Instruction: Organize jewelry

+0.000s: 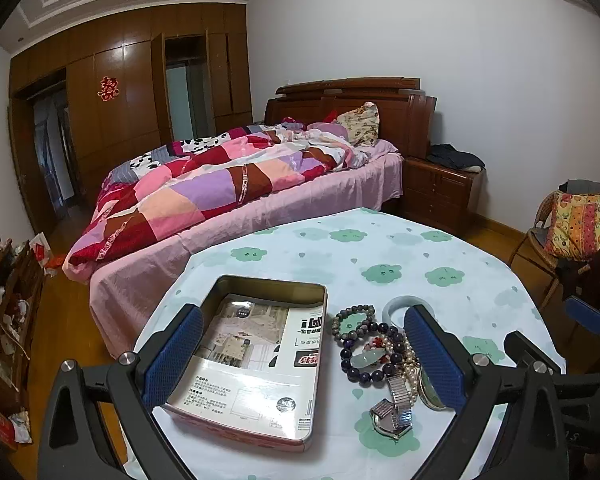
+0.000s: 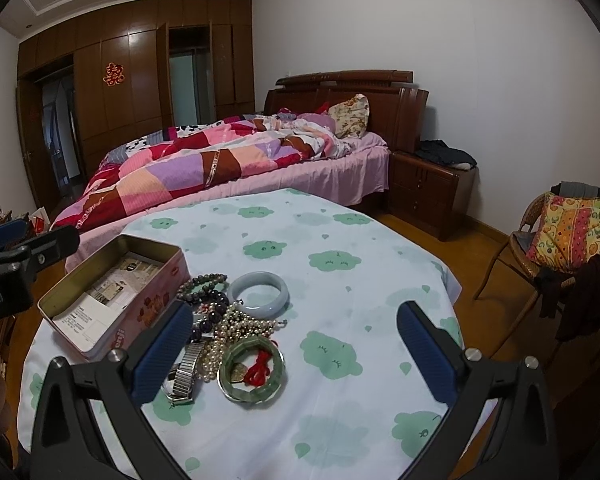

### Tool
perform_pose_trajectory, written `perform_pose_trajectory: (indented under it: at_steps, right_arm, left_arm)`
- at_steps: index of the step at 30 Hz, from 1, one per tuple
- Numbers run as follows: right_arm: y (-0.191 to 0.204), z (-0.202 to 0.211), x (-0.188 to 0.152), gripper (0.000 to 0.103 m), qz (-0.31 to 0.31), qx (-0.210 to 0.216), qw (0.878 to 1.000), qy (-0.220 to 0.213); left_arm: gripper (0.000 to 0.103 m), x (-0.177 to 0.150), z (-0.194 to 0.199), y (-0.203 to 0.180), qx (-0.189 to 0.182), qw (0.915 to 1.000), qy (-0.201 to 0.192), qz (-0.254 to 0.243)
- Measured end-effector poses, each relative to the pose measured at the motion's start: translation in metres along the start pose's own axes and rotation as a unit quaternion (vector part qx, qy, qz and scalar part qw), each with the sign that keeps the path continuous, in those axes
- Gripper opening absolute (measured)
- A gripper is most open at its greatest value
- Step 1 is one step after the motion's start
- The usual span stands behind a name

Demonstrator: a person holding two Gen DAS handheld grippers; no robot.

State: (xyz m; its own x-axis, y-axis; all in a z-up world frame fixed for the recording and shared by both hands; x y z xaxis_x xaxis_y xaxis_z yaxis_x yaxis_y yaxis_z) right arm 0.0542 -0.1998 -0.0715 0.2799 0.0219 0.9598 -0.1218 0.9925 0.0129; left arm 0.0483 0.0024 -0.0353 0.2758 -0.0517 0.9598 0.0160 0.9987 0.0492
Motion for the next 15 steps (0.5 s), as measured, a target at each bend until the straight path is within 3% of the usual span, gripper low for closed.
perform_pose_trajectory:
  at_steps: [15]
  right_arm:
    - [-0.0004, -0.0008, -0.0010, 0.103, -0.001, 0.000, 1.000, 0.002]
  left_arm:
    - [0.101, -0.0033, -0.0020, -0.0037, -0.002, 1.0000, 0.004, -0.003]
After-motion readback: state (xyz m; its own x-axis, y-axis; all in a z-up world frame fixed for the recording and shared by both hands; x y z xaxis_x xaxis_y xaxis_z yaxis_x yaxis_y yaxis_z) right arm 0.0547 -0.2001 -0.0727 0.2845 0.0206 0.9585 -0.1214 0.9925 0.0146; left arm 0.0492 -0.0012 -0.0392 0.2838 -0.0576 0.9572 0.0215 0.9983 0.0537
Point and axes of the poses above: each gripper's, at about its wrist camera, not at the fingertips, and z roughly against the way its jaws point, y to its left, x to its top, the point moved 4 cm from there along -z, roughly the way its jaws point, and after that the axes turned 14 degrees about -y, right-handed, at the moved point
